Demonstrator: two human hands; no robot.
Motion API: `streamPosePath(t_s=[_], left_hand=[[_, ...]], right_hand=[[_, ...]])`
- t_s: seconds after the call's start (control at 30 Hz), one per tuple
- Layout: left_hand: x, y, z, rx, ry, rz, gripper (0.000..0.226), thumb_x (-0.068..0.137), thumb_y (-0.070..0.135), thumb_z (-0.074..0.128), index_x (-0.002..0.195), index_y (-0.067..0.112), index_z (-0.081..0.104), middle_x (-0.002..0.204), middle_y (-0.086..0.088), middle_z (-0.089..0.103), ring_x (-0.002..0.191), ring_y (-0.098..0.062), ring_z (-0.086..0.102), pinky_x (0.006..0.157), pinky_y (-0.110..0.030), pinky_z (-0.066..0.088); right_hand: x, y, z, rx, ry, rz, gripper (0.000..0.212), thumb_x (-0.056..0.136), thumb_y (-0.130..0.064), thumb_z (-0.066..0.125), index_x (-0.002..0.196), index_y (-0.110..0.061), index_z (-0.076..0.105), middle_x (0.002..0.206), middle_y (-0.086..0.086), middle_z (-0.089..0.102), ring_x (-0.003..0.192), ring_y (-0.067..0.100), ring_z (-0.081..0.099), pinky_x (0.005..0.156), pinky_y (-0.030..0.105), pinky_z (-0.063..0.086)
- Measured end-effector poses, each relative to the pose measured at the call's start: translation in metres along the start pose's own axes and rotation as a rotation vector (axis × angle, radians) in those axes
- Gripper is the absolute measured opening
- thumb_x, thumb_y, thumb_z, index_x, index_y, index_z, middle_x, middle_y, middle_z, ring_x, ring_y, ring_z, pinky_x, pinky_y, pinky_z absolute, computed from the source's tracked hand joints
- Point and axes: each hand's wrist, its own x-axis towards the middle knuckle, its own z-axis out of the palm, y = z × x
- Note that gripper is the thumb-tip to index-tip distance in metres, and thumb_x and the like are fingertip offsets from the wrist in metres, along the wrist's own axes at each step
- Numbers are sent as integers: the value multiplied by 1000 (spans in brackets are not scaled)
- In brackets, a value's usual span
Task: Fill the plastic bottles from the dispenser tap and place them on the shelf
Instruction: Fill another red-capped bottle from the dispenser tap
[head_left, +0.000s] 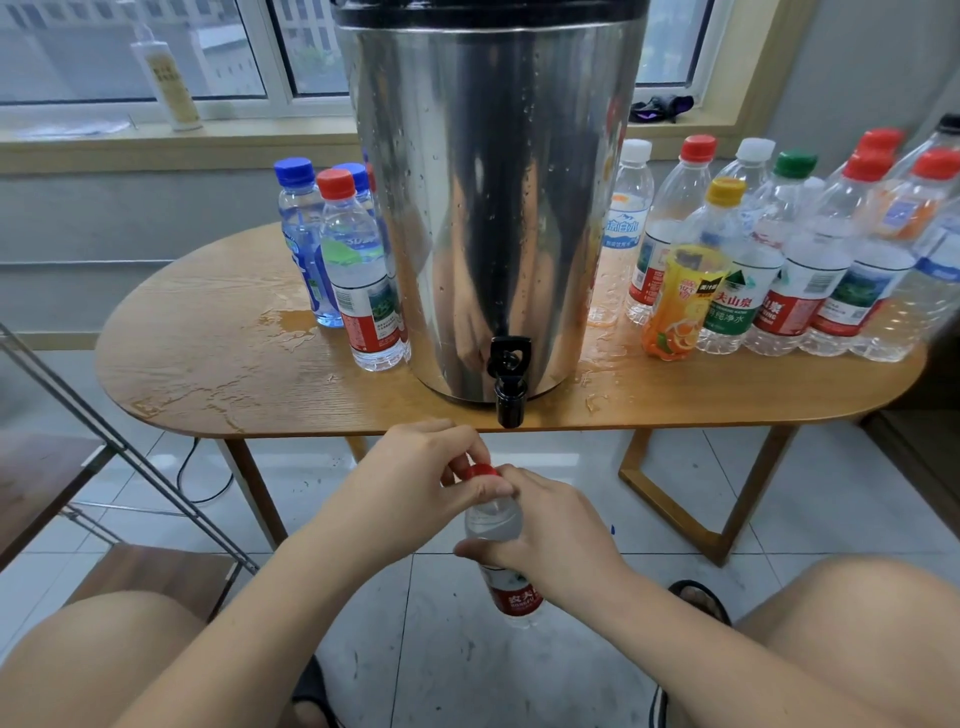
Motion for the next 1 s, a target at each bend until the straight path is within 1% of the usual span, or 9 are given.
streamPosePath(t_s=[0.17,0.27,0.37,0.5,0.57,0.63,0.73,0.83,1.0], left_hand=[[-1,3,1,-8,-25,-7,15,98,37,79,110,30,75,100,20,62,93,-4,61,85,-31,58],[-2,4,5,11,-78,3,22,104,22,72,123,33,72,114,19,61,108,-6,59,96,-32,56],[-3,5,6,22,-111,15,29,106,18,68,129,36,68,123,21,59,117,-6,57,101,-31,55],[-6,2,7,-37,-51,40,26,102,21,74,124,35,72,116,25,66,112,-2,61,96,-25,55],[-8,-2,5,-131,23,28,28,98,29,81,123,38,73,113,26,72,108,0,66,89,-16,53],[-9,-8,0,-236,60,-8,31,96,34,81,126,38,72,114,28,74,108,2,70,87,-13,53],[-12,-23,-6,-303,60,-60,34,99,33,78,132,34,70,118,26,75,111,-2,72,88,-21,59],[-19,-35,-2,-276,-18,-123,42,95,31,83,133,39,67,117,28,75,111,0,72,92,-25,60],[-28,-33,31,-275,-156,-193,61,82,46,92,135,41,62,121,25,72,114,5,69,94,-30,63]], right_hand=[[4,0,1,-48,2,-7,58,79,-78,77,111,-39,48,115,-16,67,106,11,65,85,27,52],[6,2,3,-98,21,-20,64,78,-81,75,120,-38,52,116,-15,67,108,12,66,81,25,45],[6,5,6,-110,41,-24,71,77,-83,73,128,-37,54,118,-15,69,109,11,66,81,25,45],[3,6,3,-13,46,-20,64,75,-80,78,120,-40,56,114,-17,69,106,9,65,84,26,52],[1,8,0,90,64,-26,57,74,-76,82,111,-41,58,107,-18,69,101,6,64,85,32,57],[1,10,-4,149,90,-35,56,72,-75,84,110,-42,59,104,-19,69,100,6,64,86,37,59],[0,14,-10,263,148,-5,54,70,-70,88,107,-42,62,100,-19,70,98,4,66,84,33,59],[-2,17,-18,348,186,-4,51,71,-65,91,109,-40,67,100,-20,73,95,0,68,79,24,54],[-7,15,-23,381,185,-13,49,74,-62,91,110,-41,67,102,-22,74,97,0,69,84,26,58]])
